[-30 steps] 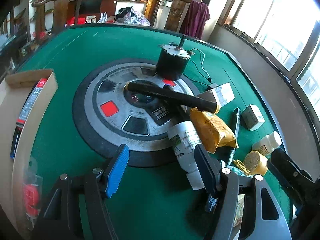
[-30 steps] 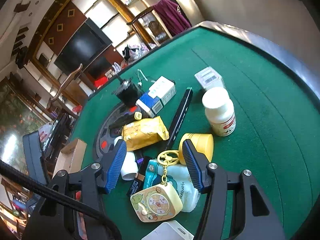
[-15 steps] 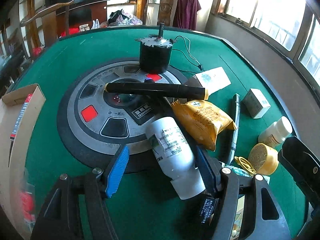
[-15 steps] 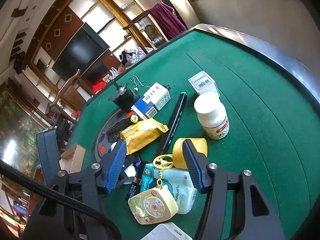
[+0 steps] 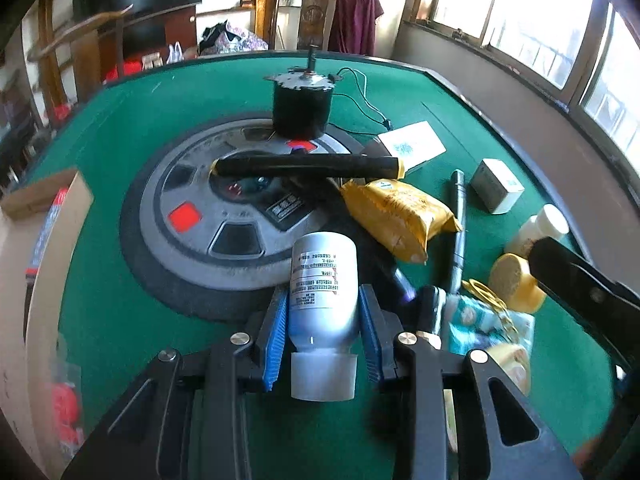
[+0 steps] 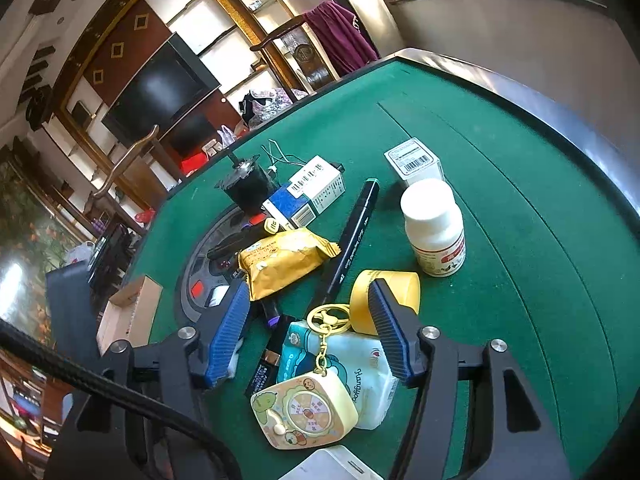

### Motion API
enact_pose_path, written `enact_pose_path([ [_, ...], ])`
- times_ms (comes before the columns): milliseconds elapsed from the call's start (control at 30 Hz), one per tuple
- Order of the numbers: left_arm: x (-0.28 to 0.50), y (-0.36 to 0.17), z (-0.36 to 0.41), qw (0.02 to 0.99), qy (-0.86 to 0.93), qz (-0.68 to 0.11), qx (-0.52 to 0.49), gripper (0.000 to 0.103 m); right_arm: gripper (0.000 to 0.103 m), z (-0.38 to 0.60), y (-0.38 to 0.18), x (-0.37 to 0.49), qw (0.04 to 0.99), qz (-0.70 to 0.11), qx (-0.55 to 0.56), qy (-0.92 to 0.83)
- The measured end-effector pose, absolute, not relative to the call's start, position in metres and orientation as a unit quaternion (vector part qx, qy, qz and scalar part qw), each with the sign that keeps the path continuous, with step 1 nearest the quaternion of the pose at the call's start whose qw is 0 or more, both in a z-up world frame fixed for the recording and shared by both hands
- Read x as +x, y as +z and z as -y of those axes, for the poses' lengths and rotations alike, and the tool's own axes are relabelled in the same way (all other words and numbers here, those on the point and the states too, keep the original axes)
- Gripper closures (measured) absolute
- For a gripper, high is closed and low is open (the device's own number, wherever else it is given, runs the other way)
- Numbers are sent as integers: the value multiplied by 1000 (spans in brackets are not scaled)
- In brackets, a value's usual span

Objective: Organize objects
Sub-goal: 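Grasp the white bottle with the left gripper, then carry the white bottle with the left gripper while the right gripper grasps the yellow tape roll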

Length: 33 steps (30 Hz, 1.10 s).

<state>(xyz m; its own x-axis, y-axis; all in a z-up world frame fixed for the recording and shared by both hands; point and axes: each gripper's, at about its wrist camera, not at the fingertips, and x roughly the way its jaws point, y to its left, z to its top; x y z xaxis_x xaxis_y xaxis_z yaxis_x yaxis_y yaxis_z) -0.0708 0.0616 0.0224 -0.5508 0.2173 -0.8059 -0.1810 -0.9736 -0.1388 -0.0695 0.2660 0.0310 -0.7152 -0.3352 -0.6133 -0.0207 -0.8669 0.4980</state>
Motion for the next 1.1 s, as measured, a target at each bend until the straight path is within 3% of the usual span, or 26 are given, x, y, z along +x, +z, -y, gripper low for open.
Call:
enact_pose_path([
  [233,-27,58,-21,140,887,90,-430,74,43,-275,29,-70,94,260,364,-889],
  [500,27,87,25,137,907,112,-382,74,43,-330,16,-62,45,361,348,-864],
  [833,40,79,68,121,908,143,-375,74,43,-308,18,-78,49,276,426,-860],
  [1000,41,75,75,116,908,144,-376,74,43,-283,16,-90,4,204,449,-870],
  [1033,43,75,76,114,909,143,-375,74,44,-279,14,-90,-7,190,450,-872],
  [1100,46,75,79,111,910,142,-373,74,67,-272,14,-89,-24,164,452,-877],
])
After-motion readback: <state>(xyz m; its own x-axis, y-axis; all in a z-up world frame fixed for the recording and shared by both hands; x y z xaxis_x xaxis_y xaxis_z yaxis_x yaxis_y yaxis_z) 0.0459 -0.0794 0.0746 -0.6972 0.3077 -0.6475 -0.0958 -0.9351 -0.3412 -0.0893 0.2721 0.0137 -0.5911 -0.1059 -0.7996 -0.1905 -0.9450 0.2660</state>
